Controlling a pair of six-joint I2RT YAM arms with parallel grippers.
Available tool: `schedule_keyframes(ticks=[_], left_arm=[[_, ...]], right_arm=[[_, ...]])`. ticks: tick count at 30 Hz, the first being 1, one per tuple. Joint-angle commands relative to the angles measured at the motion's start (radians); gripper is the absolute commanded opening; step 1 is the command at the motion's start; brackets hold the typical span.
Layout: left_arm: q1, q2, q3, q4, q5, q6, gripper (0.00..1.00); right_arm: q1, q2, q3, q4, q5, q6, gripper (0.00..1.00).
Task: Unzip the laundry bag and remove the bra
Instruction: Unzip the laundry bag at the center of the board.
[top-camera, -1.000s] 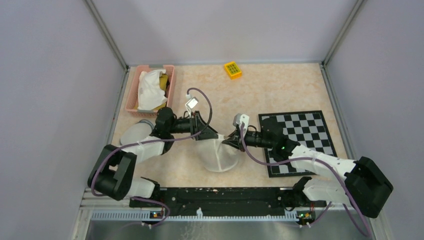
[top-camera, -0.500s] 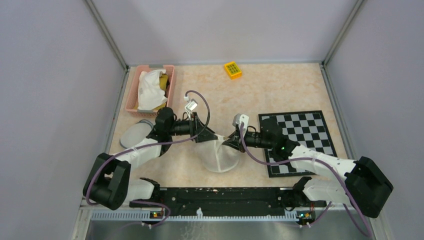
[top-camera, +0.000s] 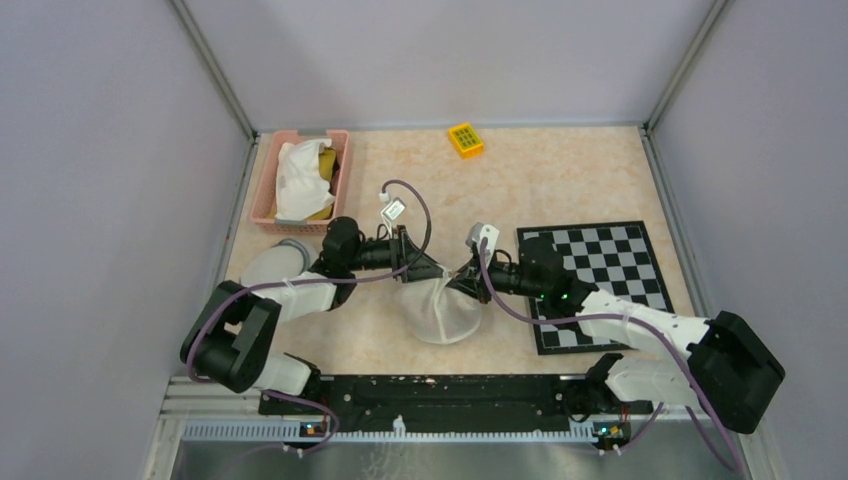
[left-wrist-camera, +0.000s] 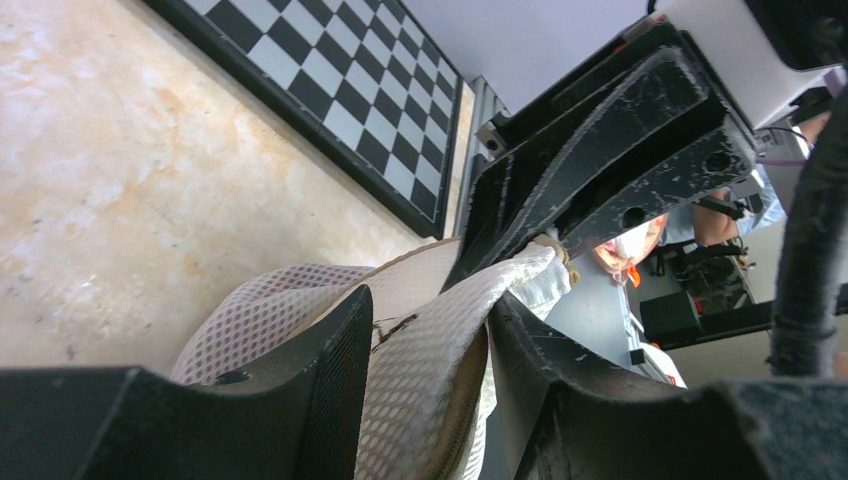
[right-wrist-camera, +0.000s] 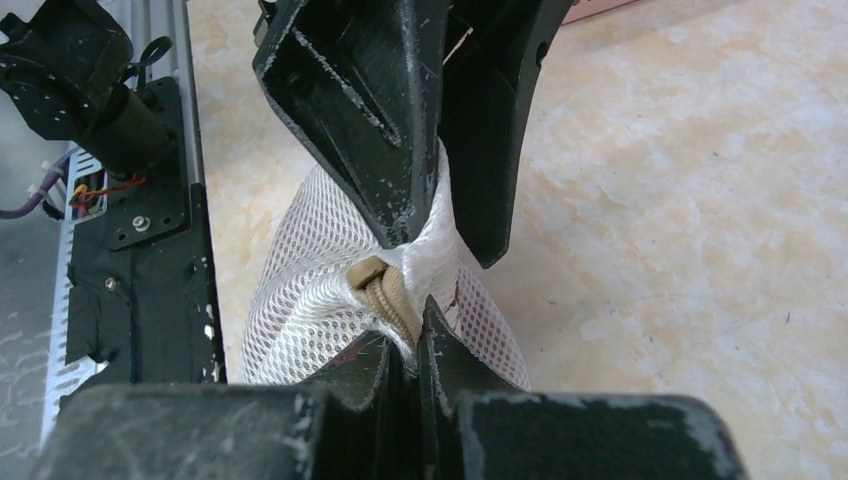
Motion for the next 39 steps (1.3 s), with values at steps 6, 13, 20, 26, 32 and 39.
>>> schedule_keyframes(ticks=[6,13,20,26,32,39], left_arm=[[-0.096,-0.015,0.005,0.251,0.093,-0.107,0.54],[-0.099,-0.021,0.006,0.238,0.058,-0.113,0.59],[-0.098,0.012,0.049,0.225,0.006,-0.173,0.58],[-0.098,0.035,0.057,0.231,-0.033,-0.216,0.46],[-0.059,0.035,0.073,0.221,-0.063,-0.266,0.2],[0.039,-0.049,0.07,0.142,0.024,-0.17,0.53]], right_arm=[[0.04,0.011,0.026,0.087,-0.038,0.003,0.0],[0.04,0.013,0.023,0.073,-0.042,-0.009,0.0],[0.058,0.019,0.011,0.073,-0.018,-0.018,0.0],[0.062,0.026,0.013,0.065,0.006,-0.018,0.0],[0.062,0.024,0.018,0.056,0.025,-0.017,0.0],[0.003,0.006,0.032,0.028,0.013,-0.018,0.0]])
